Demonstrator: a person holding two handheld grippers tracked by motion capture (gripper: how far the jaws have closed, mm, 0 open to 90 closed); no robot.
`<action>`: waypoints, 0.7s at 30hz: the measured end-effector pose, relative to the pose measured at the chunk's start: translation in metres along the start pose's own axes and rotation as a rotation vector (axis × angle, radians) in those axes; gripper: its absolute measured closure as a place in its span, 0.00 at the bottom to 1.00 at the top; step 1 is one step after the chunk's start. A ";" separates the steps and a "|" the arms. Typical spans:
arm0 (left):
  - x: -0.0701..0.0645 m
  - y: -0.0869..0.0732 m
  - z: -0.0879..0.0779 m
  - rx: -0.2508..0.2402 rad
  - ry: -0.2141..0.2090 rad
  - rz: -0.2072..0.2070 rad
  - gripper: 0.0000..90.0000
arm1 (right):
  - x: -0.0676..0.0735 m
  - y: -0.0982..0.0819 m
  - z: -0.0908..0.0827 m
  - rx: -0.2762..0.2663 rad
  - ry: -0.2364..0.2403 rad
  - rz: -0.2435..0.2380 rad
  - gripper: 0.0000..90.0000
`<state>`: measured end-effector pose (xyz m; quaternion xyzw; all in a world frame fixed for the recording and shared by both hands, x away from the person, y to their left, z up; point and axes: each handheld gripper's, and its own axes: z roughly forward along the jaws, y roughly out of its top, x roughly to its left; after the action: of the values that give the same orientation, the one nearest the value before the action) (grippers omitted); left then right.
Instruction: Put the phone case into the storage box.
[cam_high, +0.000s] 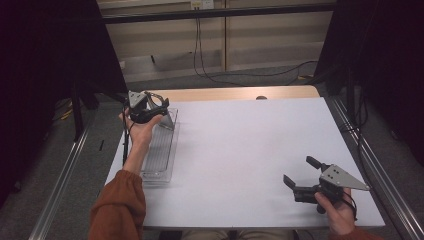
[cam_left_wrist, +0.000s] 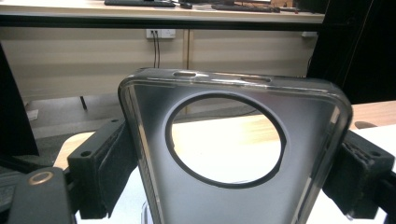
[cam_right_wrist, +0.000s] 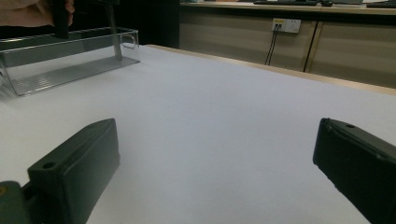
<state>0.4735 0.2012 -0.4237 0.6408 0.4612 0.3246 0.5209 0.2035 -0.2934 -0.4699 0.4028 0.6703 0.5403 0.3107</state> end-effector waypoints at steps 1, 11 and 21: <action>0.000 0.000 0.000 0.006 0.008 0.000 0.15 | 0.000 0.000 0.000 0.001 0.000 0.001 0.00; -0.001 0.000 0.008 -0.014 0.001 -0.004 0.14 | 0.000 0.000 0.000 0.002 0.003 0.001 0.00; 0.000 0.001 0.016 -0.022 0.030 -0.015 0.12 | 0.000 0.000 0.000 0.000 0.002 0.002 0.00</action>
<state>0.4883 0.1951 -0.4272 0.6266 0.4703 0.3353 0.5232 0.2032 -0.2935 -0.4700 0.4030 0.6701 0.5410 0.3095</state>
